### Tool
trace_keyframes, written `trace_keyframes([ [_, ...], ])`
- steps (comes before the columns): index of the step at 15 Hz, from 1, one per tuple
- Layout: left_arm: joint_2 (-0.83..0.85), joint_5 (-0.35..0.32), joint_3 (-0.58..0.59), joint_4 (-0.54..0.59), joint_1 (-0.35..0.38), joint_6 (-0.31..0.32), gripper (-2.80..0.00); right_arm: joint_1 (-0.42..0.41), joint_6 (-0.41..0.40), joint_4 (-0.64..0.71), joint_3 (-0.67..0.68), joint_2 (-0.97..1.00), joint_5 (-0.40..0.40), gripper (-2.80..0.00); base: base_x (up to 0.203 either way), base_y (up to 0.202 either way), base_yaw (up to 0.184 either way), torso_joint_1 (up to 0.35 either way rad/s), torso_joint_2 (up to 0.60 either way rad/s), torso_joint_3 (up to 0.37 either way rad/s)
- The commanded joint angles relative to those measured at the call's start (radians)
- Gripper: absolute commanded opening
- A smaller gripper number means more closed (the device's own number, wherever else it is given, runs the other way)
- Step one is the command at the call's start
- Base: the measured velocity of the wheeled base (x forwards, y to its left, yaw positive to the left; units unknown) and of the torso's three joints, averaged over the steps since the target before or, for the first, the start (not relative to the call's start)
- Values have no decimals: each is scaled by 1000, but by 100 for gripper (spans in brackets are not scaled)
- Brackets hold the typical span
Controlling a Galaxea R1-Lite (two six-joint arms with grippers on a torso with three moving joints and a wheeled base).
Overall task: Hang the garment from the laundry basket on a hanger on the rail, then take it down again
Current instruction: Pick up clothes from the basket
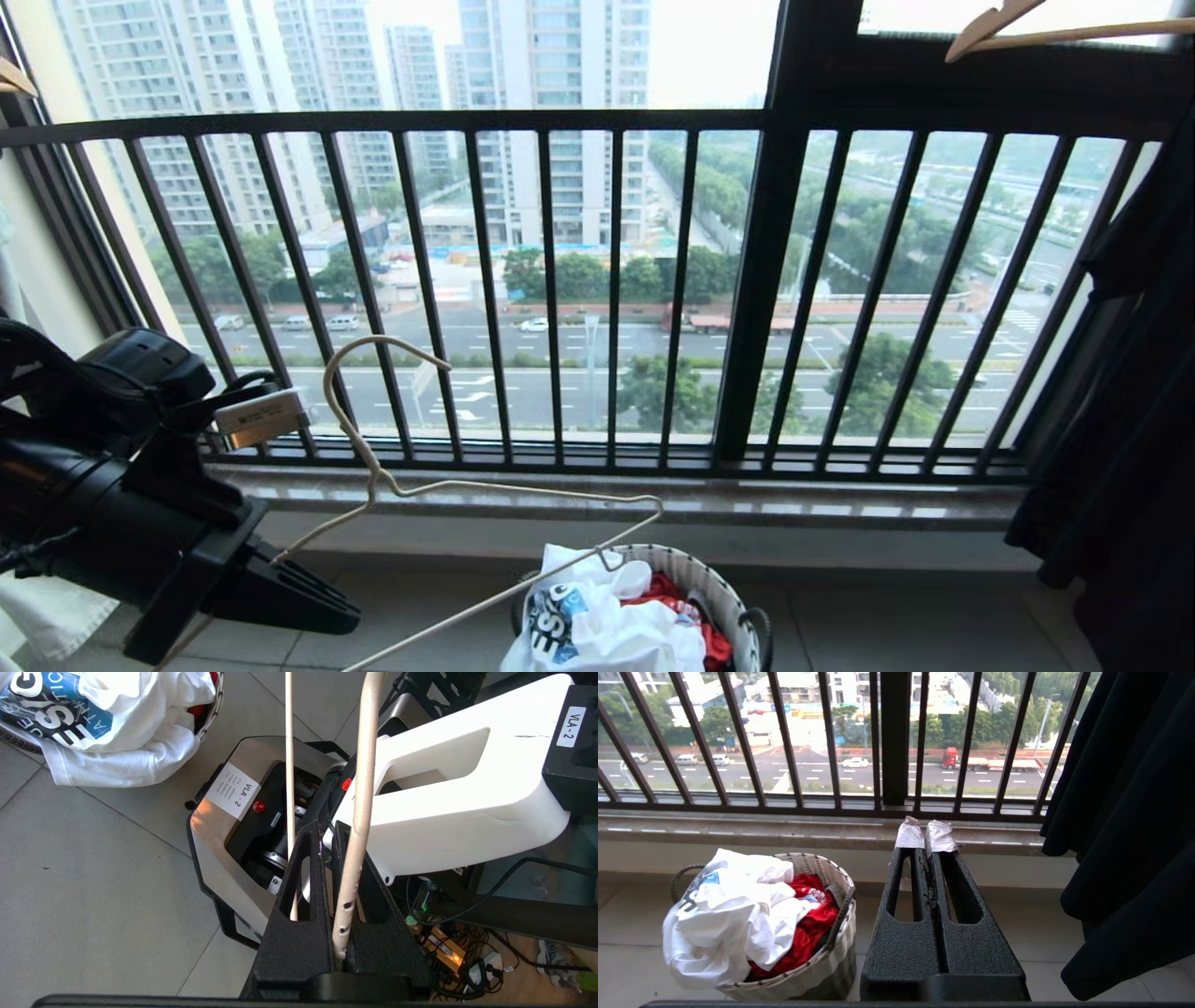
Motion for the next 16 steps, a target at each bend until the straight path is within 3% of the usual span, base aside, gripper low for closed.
trace_keyframes([
  [1, -16, -12, 1, 6, 0, 5, -280, 0, 0, -1, 0, 1, 0, -280, 0, 0, 0, -161, 479, 309],
  [12, -23, -30, 1, 7, 0, 4, -280, 0, 0, 0, 0, 1, 0, -280, 0, 0, 0, -105, 454, 346],
  [16, -28, -30, 1, 7, -1, 4, -280, 0, 0, 0, 0, 1, 0, -280, 0, 0, 0, -14, 137, 120],
])
